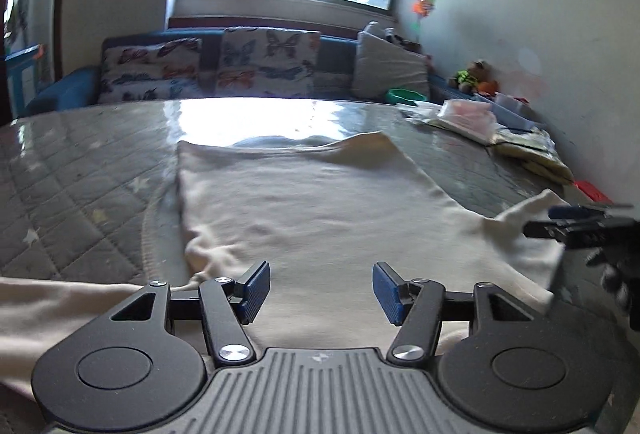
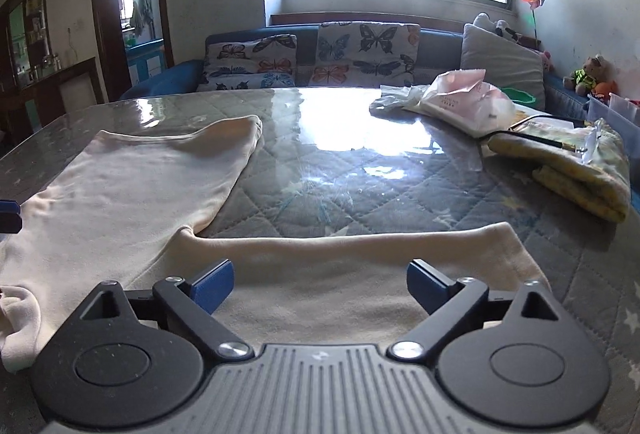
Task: Fold clothes
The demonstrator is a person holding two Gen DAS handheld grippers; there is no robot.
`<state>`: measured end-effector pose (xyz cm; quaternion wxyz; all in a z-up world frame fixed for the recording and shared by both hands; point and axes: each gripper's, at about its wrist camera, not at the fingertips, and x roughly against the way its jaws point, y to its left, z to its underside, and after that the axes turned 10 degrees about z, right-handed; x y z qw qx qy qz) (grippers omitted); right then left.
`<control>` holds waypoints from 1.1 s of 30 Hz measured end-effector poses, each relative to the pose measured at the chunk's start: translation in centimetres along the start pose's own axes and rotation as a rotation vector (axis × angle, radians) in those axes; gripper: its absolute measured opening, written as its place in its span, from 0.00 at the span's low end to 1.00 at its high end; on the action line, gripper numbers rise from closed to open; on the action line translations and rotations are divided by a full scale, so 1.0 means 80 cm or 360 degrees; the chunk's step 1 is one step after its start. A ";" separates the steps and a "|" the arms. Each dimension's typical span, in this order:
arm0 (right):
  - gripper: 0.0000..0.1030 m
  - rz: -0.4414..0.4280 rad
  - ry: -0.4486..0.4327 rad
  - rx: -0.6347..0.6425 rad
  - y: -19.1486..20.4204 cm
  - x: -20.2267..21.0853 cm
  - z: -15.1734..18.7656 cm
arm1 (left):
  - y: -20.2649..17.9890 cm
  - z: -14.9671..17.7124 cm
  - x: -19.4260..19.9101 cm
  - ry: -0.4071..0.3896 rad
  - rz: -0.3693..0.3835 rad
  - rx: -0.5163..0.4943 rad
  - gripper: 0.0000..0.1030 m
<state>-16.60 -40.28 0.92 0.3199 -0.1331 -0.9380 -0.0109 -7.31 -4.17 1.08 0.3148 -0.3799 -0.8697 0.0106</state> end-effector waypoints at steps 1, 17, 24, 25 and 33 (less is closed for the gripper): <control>0.95 0.0004 0.0011 -0.0010 -0.001 -0.003 0.002 | 0.009 0.000 -0.001 0.0005 -0.0035 0.0028 0.59; 1.00 0.0036 0.0050 0.0016 0.003 -0.011 0.005 | 0.039 -0.016 -0.034 0.0060 -0.0189 0.0193 0.58; 1.00 0.0046 0.0054 0.0032 0.005 -0.012 0.004 | 0.063 0.003 0.024 -0.0075 -0.0323 0.0244 0.63; 1.00 0.0049 0.0055 0.0035 0.005 -0.012 0.004 | 0.066 0.005 0.033 -0.0094 -0.0342 0.0251 0.63; 1.00 0.0055 0.0055 0.0044 0.007 -0.012 0.005 | 0.105 0.031 0.098 -0.0205 -0.0522 0.0346 0.64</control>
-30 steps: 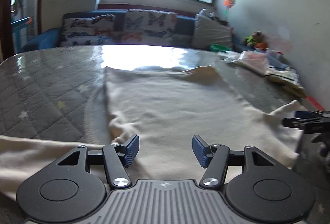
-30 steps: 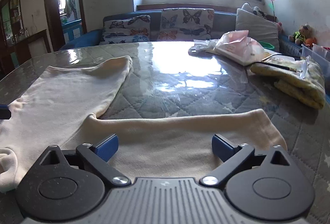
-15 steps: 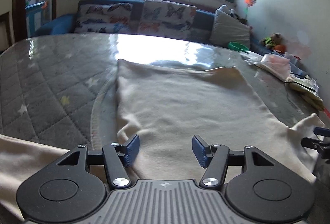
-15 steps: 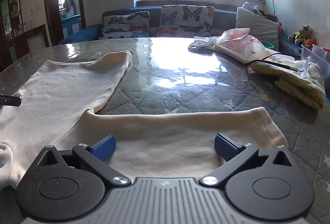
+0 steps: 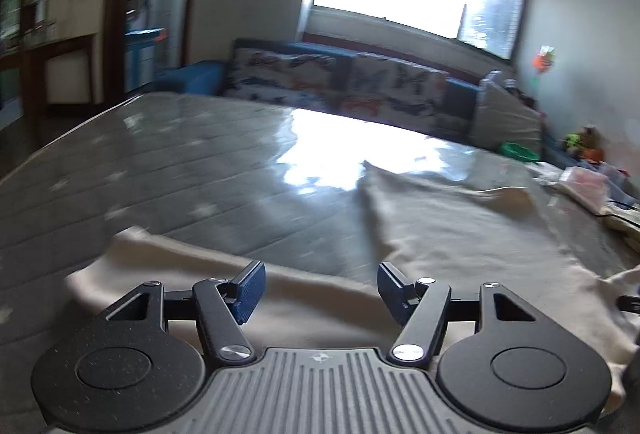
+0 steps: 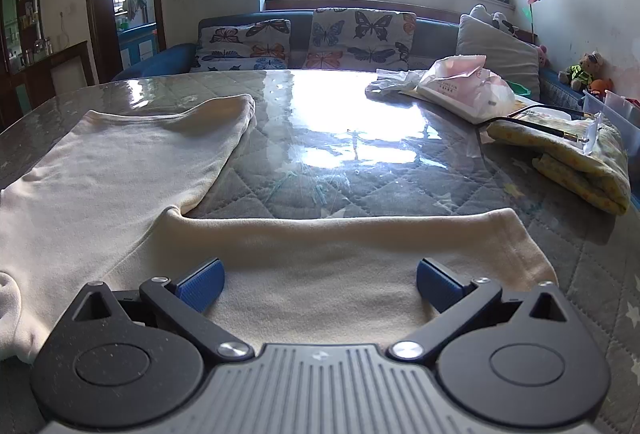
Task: Fold clothes
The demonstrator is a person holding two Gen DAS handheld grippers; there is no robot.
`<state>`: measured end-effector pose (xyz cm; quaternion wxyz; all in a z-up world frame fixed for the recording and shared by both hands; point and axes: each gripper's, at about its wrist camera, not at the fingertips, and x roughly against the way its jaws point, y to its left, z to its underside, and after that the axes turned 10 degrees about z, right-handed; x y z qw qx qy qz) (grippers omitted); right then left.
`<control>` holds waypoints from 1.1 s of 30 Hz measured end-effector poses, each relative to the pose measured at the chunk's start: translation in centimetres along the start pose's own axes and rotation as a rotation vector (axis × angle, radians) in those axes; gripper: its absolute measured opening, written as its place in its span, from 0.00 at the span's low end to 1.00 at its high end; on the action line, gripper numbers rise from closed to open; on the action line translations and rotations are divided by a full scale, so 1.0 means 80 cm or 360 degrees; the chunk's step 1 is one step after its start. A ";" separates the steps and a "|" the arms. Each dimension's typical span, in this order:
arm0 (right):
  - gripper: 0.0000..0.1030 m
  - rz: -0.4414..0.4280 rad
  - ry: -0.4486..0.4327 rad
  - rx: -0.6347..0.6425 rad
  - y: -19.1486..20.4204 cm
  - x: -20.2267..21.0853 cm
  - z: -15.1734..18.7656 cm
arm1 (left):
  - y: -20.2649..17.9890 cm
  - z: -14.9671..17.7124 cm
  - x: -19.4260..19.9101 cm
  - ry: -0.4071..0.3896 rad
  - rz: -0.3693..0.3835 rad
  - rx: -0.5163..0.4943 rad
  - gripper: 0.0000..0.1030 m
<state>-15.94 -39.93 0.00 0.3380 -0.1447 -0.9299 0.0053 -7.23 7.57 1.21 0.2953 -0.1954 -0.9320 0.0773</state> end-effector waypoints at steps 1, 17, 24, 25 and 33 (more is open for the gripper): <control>1.00 0.0001 0.0000 0.0001 0.000 0.000 0.000 | 0.012 0.002 0.003 0.0008 -0.0036 0.0024 0.63; 1.00 0.0005 -0.0001 0.0006 0.001 0.000 0.001 | 0.076 -0.015 -0.010 0.0073 -0.0401 -0.0162 0.63; 1.00 0.0006 -0.0001 0.0007 0.000 0.000 0.001 | 0.097 -0.030 -0.035 0.0085 -0.0470 -0.0182 0.64; 1.00 0.0006 -0.0001 0.0007 0.001 0.000 0.001 | 0.102 -0.032 -0.037 0.0083 -0.0475 -0.0163 0.65; 1.00 0.0007 -0.0001 0.0008 0.001 0.000 0.001 | 0.104 -0.033 -0.027 0.0069 -0.0425 -0.0074 0.64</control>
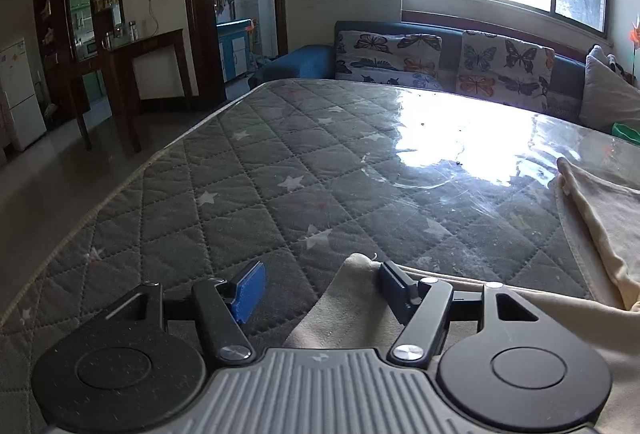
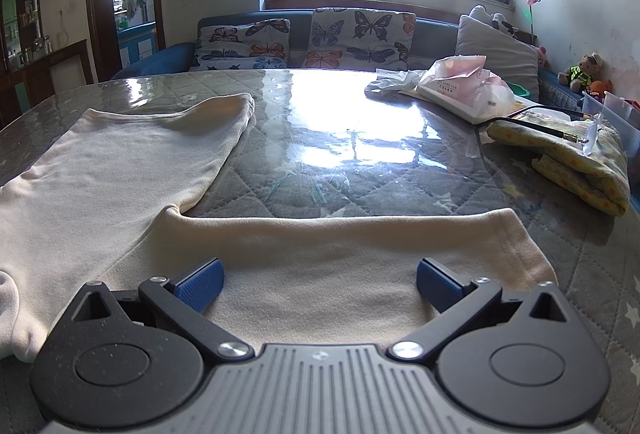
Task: Fold clothes
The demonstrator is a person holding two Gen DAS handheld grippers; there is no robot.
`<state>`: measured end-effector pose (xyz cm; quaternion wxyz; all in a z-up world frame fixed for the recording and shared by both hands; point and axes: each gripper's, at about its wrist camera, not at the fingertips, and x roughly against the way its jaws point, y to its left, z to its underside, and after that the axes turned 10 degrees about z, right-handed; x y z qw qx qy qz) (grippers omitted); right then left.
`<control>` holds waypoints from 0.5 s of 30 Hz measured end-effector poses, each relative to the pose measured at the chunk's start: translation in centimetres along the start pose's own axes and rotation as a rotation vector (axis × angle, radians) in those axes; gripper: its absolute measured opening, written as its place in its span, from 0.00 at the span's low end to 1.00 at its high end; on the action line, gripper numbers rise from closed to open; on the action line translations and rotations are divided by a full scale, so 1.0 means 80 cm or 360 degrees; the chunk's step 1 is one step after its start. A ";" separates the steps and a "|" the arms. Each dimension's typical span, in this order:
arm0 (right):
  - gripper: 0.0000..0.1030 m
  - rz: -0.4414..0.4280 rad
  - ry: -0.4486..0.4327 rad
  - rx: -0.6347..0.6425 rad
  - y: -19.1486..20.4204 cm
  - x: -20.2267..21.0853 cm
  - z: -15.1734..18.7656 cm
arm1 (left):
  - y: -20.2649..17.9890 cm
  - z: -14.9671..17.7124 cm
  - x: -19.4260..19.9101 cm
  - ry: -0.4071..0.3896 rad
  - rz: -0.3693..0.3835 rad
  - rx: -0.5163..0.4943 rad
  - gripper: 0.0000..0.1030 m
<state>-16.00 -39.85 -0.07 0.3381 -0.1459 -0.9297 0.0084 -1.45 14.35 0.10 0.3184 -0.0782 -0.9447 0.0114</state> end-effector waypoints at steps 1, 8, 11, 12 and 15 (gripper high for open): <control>1.00 0.0000 0.0000 0.0000 0.000 0.000 0.000 | -0.007 0.002 0.007 -0.0007 0.0027 -0.0014 0.64; 1.00 -0.0001 0.0000 -0.0001 0.000 0.000 0.000 | -0.059 0.020 0.054 -0.0053 0.0219 -0.0114 0.65; 1.00 -0.0001 0.0000 -0.0001 0.000 -0.001 0.000 | -0.085 0.030 0.068 -0.0050 0.0322 -0.0155 0.66; 1.00 -0.0002 0.0000 -0.0002 0.000 -0.001 0.000 | -0.094 0.034 0.070 -0.0041 0.0353 -0.0174 0.66; 1.00 -0.0002 0.0000 -0.0003 0.000 0.000 0.000 | -0.117 0.043 0.067 -0.0013 0.0358 -0.0261 0.66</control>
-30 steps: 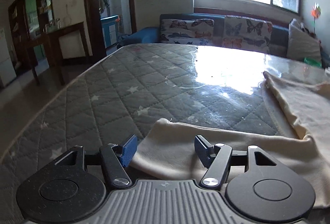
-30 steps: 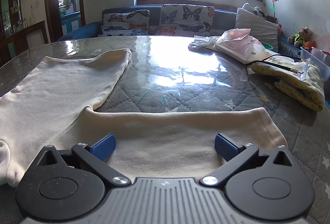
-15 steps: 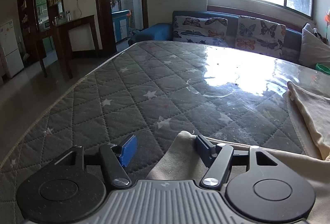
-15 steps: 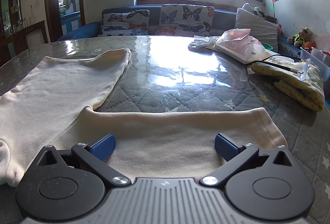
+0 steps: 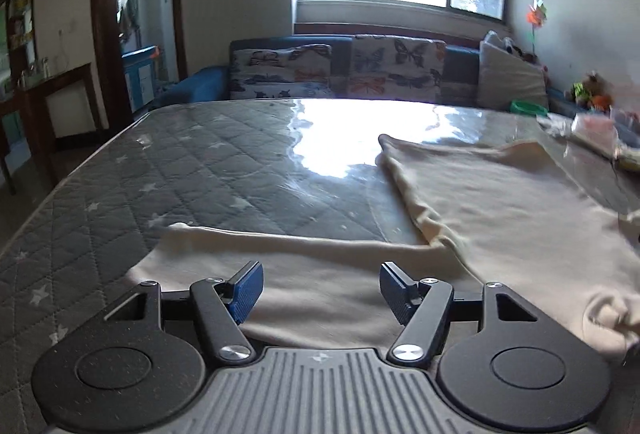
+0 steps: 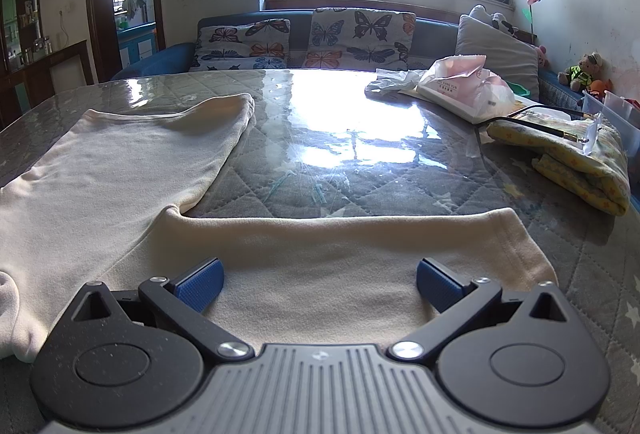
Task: Fold clothes
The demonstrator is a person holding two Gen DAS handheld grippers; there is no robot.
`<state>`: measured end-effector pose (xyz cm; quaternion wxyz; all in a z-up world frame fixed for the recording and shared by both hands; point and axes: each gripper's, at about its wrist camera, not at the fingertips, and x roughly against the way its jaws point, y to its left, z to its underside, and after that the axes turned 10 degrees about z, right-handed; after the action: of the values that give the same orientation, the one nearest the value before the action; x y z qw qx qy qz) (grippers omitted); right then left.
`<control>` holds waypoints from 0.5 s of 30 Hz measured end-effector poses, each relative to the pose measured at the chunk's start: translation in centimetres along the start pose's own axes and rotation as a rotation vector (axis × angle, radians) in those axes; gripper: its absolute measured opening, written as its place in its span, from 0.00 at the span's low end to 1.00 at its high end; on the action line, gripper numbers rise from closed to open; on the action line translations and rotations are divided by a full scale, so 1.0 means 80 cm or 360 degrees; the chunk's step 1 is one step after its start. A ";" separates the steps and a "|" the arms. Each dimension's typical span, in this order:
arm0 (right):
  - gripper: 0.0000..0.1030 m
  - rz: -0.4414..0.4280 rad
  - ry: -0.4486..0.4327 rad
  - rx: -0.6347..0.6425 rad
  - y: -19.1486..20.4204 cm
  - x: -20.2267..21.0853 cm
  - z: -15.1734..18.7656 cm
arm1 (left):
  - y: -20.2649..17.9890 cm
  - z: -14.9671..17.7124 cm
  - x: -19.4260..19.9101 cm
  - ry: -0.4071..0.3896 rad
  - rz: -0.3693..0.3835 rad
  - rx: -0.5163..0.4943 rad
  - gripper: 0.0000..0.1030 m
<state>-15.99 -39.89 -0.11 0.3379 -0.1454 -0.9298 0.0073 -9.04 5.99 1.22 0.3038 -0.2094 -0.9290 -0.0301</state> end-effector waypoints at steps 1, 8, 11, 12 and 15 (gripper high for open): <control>1.00 0.0000 0.0000 0.0000 0.000 0.000 0.000 | -0.005 0.001 -0.004 0.0017 -0.0010 -0.0019 0.66; 1.00 0.0000 0.0000 -0.0001 0.000 0.000 0.000 | -0.014 0.005 -0.016 0.0086 -0.0099 0.0024 0.68; 1.00 0.0000 0.0000 0.0000 0.000 0.000 0.000 | -0.019 0.002 -0.015 0.0085 -0.0101 0.0078 0.69; 1.00 0.0000 0.0000 0.0000 0.000 0.000 0.000 | -0.021 0.001 -0.015 0.0085 -0.0101 0.0096 0.73; 1.00 0.0000 0.0000 0.0000 0.000 0.000 0.000 | -0.026 -0.002 -0.015 0.0084 -0.0103 0.0150 0.88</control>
<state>-15.98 -39.88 -0.12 0.3379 -0.1455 -0.9298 0.0072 -8.97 3.64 0.80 0.3366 -0.1640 -0.9272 -0.0017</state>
